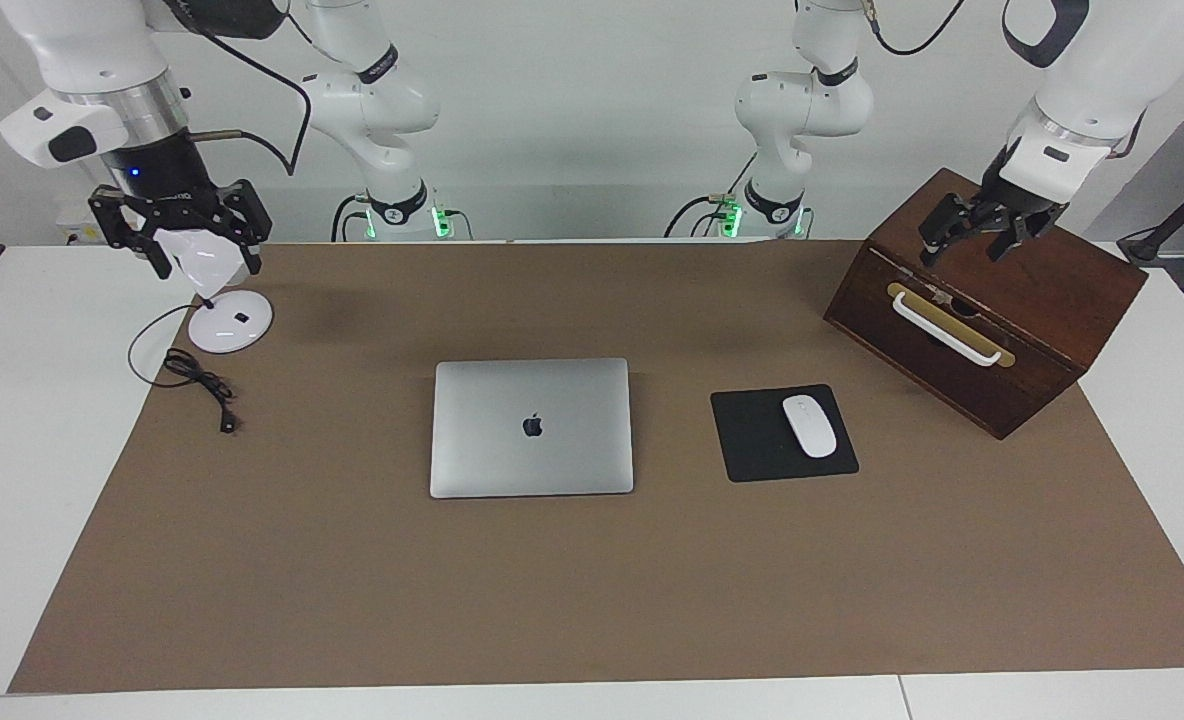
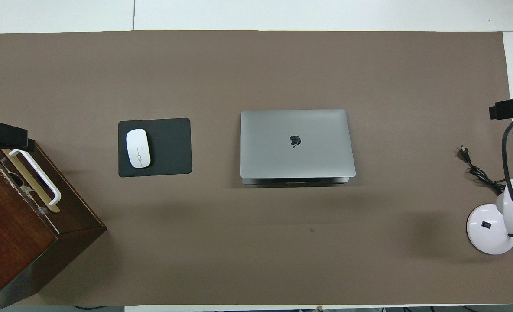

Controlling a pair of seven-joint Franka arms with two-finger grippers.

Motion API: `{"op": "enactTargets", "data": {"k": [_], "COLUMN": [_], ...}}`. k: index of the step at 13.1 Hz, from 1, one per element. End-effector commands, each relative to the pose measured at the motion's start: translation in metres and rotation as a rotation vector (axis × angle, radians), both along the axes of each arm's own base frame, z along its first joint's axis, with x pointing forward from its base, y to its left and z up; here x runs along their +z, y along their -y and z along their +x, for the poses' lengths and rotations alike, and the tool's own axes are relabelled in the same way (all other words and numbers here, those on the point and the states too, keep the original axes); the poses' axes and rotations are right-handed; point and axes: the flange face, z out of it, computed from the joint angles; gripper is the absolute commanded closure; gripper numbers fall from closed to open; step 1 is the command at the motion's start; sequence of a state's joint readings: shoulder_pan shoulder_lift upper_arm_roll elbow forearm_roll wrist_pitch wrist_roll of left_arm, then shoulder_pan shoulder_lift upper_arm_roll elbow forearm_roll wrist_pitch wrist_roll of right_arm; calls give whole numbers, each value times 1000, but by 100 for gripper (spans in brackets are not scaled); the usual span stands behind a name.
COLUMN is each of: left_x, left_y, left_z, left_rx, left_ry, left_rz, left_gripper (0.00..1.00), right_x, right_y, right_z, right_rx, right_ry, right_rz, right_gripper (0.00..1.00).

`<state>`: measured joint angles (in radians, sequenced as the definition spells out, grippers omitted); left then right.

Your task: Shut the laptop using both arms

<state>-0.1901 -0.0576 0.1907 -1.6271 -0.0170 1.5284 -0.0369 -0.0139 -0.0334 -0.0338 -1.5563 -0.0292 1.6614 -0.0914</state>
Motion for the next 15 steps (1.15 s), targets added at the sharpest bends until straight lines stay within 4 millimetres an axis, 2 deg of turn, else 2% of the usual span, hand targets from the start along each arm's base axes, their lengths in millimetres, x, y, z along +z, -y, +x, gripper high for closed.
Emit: {"op": "enactTargets", "data": {"k": [1, 15], "left_x": [6, 6], "left_y": [-4, -1], "left_z": [-1, 0], "left_rx": [9, 7], "left_ry": [-12, -8], "left_rz": [29, 13], "left_gripper": [0, 0], "right_x": [1, 3], "right_y": [-4, 4], "right_z": [-7, -10], "right_rx": [-94, -166], "right_ry": [9, 13], "right_rz": [15, 23], "right_gripper": [0, 0]}}
